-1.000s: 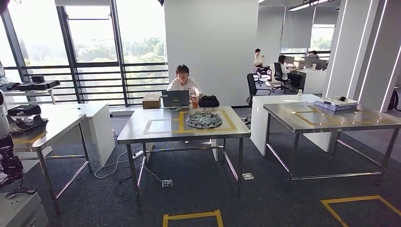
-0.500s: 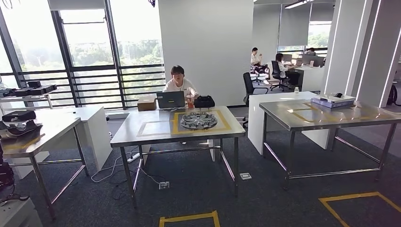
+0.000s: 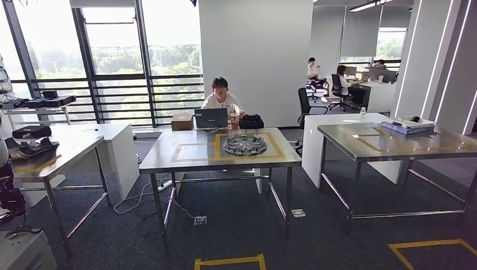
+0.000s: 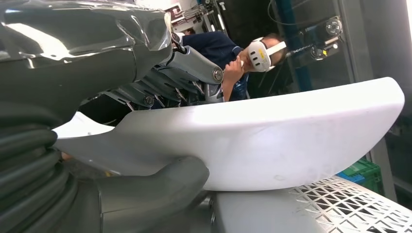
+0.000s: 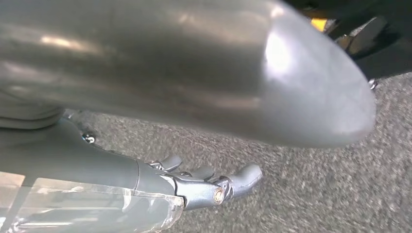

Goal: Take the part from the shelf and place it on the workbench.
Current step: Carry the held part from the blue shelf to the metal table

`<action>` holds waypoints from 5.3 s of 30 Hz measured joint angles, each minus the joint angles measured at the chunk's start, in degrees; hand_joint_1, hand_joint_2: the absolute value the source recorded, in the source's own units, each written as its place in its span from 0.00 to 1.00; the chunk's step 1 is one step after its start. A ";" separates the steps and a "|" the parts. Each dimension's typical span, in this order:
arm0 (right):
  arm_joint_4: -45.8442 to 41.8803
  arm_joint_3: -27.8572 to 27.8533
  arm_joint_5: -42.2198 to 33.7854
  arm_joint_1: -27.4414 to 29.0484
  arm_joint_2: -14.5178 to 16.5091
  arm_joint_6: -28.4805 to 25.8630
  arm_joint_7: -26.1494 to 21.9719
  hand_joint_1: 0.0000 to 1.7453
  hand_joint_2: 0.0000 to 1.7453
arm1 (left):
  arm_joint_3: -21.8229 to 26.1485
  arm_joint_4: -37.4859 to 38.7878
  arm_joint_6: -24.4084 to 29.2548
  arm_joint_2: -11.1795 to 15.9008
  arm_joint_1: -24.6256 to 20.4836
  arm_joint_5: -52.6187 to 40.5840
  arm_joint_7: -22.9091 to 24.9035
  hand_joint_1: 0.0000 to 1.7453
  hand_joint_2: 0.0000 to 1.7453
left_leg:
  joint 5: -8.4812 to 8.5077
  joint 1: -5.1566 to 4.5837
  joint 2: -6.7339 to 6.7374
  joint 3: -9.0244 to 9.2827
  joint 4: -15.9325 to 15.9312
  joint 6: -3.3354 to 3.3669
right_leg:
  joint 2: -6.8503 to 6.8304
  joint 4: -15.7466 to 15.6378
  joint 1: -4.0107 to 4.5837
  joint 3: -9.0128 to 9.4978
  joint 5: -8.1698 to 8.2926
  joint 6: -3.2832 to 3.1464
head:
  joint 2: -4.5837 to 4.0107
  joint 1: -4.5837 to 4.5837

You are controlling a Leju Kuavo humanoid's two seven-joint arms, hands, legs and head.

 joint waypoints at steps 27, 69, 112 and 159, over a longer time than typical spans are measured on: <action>1.75 0.17 -1.01 -0.70 0.43 -0.07 -2.04 0.00 0.00 | -0.53 -0.90 0.55 -0.02 -0.48 0.51 0.22 0.75 1.00 | 1.46 -0.09 0.09 -0.52 -1.25 0.39 | 0.15 4.46 0.92 0.77 -5.41 -2.34 | -0.02 -0.04; 2.19 1.34 -1.47 -0.32 0.56 1.54 -1.51 0.00 0.00 | -1.00 -0.28 0.08 0.40 -2.50 0.40 -0.30 0.75 1.00 | -4.78 -0.03 -0.43 0.29 3.54 -2.14 | 0.06 -8.01 0.23 3.54 3.04 -2.95 | -0.03 0.07; 2.27 2.03 -5.96 -0.42 0.79 0.26 -1.90 0.00 0.00 | -1.38 -1.16 -0.33 1.15 -3.41 0.90 -0.45 0.75 1.00 | 1.42 0.44 0.01 -4.21 2.59 -2.18 | 0.13 -9.43 0.49 8.53 -0.17 -2.48 | -0.04 -0.20; 2.30 8.22 -14.68 -2.54 0.43 -2.97 -2.12 0.00 0.00 | -0.53 -2.91 -0.66 -0.14 -4.10 1.07 3.68 0.75 1.00 | -3.01 -0.47 -0.86 1.00 1.62 -1.43 | 0.10 -9.13 1.17 4.04 4.33 -2.64 | -0.04 0.35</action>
